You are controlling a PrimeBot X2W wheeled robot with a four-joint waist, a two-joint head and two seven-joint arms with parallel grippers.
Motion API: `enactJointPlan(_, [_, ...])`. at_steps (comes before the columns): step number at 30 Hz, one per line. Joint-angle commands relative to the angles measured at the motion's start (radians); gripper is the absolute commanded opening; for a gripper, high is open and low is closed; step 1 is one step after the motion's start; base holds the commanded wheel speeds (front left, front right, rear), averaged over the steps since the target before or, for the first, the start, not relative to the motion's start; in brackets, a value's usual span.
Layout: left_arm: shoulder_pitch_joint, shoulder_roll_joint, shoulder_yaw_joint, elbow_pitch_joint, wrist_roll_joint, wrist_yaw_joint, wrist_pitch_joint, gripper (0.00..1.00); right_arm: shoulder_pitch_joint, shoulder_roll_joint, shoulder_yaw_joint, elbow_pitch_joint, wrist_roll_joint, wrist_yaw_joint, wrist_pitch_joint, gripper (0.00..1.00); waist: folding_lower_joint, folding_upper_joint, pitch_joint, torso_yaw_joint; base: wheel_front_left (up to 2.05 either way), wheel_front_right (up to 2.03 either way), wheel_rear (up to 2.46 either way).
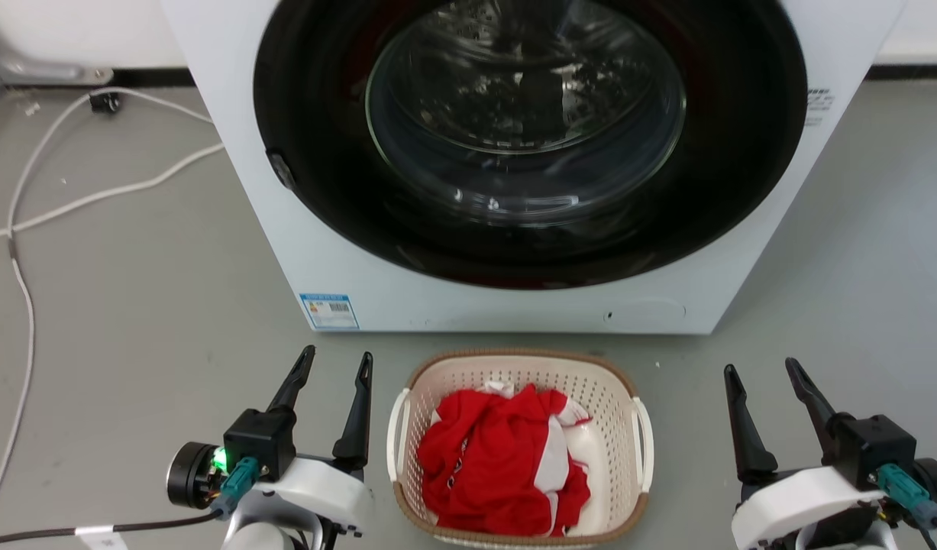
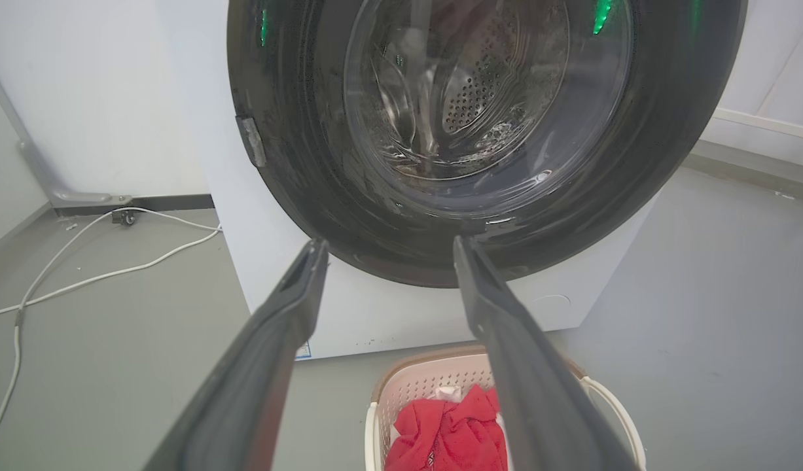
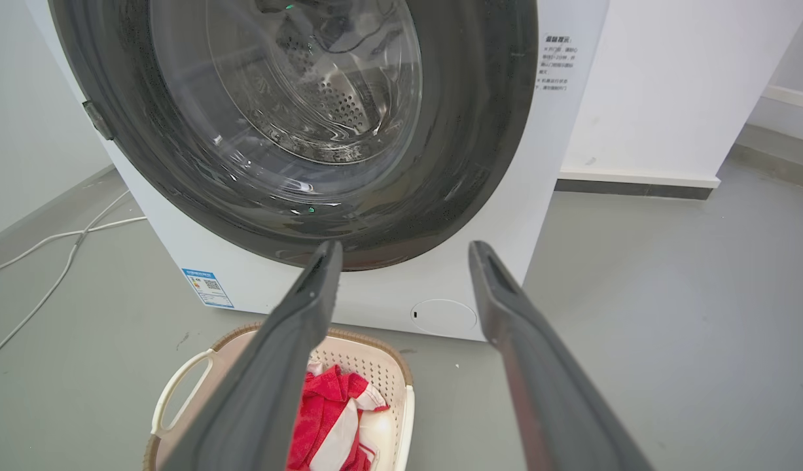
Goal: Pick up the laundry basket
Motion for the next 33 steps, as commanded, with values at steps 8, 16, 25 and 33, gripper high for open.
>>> enactJointPlan(8, [-0.101, 0.002, 0.011, 0.111, -0.034, -0.008, -0.003, 1.0, -0.091, 0.001, 0.004, 0.092, 0.005, 0.0, -0.021, 1.0, 0.0, 0.0, 0.213, -0.027, 0.0, 0.0, 0.0])
enactJointPlan(16, [-0.262, 0.041, -0.008, 0.267, -0.057, -0.011, -0.002, 1.0, -0.242, 0.001, 0.007, 0.247, 0.003, 0.0, -0.048, 1.0, 0.0, 0.0, 0.411, -0.038, 0.0, 0.0, 0.0])
enactJointPlan(25, [-0.475, 0.126, -0.108, 0.486, -0.143, -0.011, -0.002, 1.0, -0.459, 0.001, 0.032, 0.481, 0.015, 0.0, -0.085, 1.0, 0.0, 0.0, 0.593, -0.063, 0.0, 0.0, 0.0])
enactJointPlan(33, [-0.634, 0.178, -0.217, 0.683, -0.28, -0.011, 0.026, 1.0, -0.634, 0.001, 0.08, 0.722, 0.056, 0.0, -0.112, 1.0, 0.0, 0.0, 0.686, -0.074, 0.0, 0.0, 0.0])
